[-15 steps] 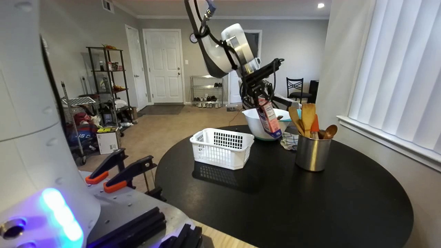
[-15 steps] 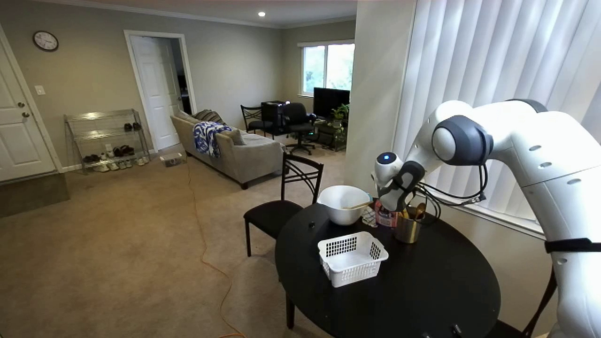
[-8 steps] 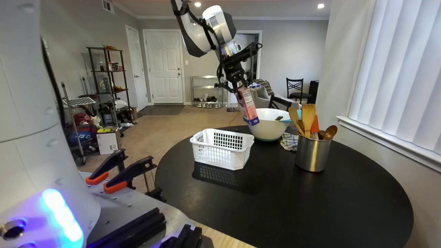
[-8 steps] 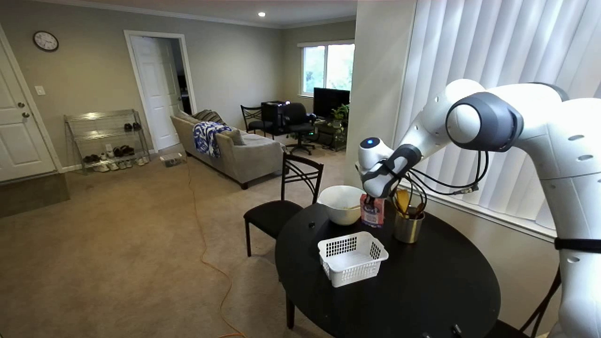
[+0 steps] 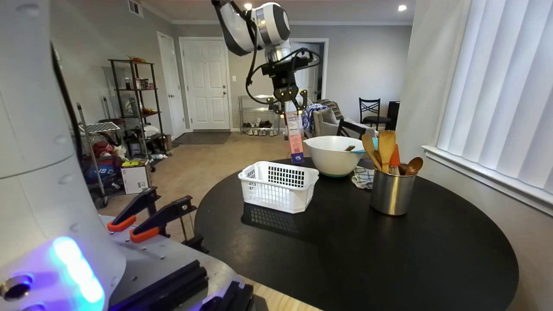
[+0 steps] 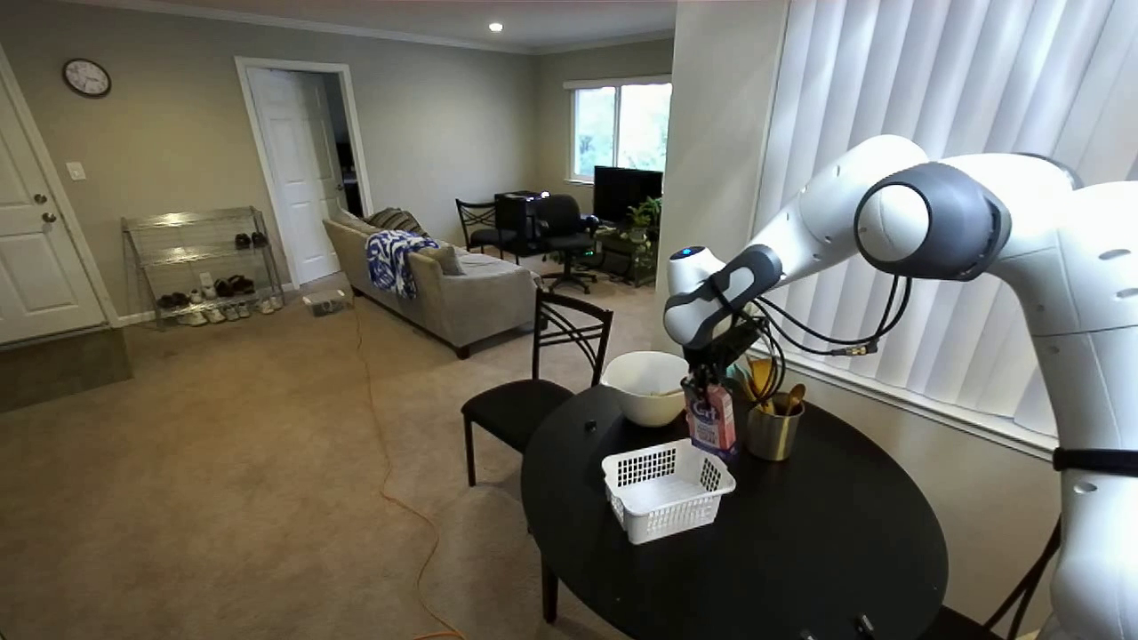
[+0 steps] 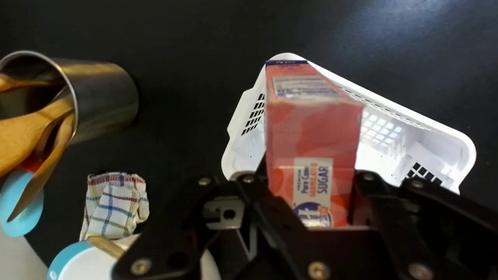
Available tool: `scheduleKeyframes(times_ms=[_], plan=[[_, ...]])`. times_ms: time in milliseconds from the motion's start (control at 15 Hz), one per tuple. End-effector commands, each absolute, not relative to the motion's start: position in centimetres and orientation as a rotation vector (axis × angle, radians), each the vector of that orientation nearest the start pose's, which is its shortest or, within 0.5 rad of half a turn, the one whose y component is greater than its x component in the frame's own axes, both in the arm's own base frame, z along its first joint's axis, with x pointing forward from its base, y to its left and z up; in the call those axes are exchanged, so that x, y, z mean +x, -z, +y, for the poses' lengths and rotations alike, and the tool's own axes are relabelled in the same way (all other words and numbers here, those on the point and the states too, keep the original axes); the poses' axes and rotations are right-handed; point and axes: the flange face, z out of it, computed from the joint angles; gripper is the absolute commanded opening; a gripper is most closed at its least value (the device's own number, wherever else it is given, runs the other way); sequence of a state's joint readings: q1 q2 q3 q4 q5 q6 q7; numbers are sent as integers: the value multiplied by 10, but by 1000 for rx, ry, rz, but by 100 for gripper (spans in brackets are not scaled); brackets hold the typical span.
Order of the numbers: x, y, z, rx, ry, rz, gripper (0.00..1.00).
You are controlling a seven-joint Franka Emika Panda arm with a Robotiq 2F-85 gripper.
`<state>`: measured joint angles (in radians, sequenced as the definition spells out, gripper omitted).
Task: Put the box in the basket.
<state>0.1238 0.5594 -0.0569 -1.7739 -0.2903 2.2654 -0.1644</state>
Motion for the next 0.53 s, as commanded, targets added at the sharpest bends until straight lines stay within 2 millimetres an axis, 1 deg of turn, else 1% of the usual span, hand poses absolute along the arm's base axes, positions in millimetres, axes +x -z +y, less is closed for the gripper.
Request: scheduleKeyframes(times_ms=[0,267,467], plan=[[669,-232,22,-3263,-121,-481,11],[685,-209,-2,-3225,-83,-282,11],[695,-191,-13,-3194,-50,-153,11]])
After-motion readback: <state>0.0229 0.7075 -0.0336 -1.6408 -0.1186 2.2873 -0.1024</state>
